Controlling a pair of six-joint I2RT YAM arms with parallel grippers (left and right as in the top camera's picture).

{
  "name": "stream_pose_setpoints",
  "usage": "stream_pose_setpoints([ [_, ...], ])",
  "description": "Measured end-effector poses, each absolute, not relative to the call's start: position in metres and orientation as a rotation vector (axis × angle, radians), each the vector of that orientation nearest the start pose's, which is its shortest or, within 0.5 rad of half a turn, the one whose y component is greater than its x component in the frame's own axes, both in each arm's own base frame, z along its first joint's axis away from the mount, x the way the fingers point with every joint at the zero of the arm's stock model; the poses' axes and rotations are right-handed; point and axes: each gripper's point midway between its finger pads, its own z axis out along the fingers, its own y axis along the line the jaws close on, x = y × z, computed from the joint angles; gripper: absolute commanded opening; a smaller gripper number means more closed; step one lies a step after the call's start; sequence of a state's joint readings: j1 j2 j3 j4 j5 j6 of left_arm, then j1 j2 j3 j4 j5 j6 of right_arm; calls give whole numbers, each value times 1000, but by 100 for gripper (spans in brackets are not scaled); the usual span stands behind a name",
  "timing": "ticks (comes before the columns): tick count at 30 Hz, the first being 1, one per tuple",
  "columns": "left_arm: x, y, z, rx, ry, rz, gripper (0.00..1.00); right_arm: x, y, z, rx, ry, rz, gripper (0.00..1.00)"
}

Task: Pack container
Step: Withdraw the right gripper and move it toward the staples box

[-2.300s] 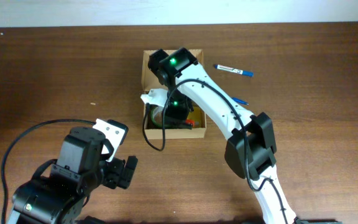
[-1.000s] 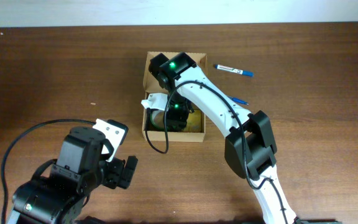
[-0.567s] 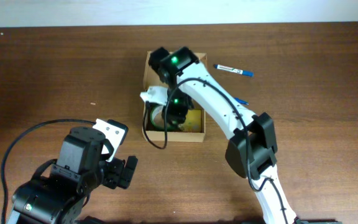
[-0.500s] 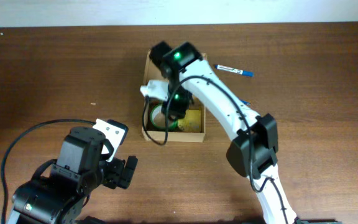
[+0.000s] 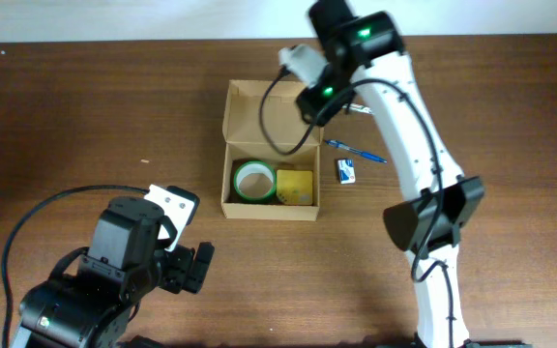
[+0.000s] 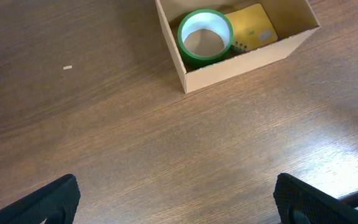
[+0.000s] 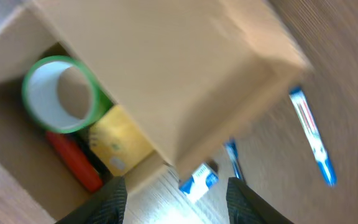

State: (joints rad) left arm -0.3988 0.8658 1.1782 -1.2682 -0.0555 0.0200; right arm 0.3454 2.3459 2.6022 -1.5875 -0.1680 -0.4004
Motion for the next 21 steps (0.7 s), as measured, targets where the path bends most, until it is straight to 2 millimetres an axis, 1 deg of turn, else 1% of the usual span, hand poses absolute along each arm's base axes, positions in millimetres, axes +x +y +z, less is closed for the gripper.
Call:
stream_pose_setpoints([
  [1, 193, -71, 246, 503, 2476, -82, 100, 449, 177, 185, -984, 2729, 237, 53],
  [6, 193, -71, 246, 503, 2476, -82, 100, 458, 132, 183, -683, 2849, 245, 53],
  [8, 193, -71, 246, 503, 2476, -82, 99, 460, 118, 182, -595, 2876, 245, 53],
  [10, 193, -71, 246, 503, 2476, -82, 99, 461, 108, 176, -522, 2911, 248, 53],
  [12, 193, -71, 246, 503, 2476, -82, 100, 459, 105, 166, -473, 2948, 253, 53],
  [18, 193, -71, 246, 503, 2476, -82, 100, 453, 107, 133, -361, 3042, 265, 53],
  [21, 193, -71, 246, 503, 2476, -82, 99, 448, 105, 121, -316, 3085, 265, 53],
])
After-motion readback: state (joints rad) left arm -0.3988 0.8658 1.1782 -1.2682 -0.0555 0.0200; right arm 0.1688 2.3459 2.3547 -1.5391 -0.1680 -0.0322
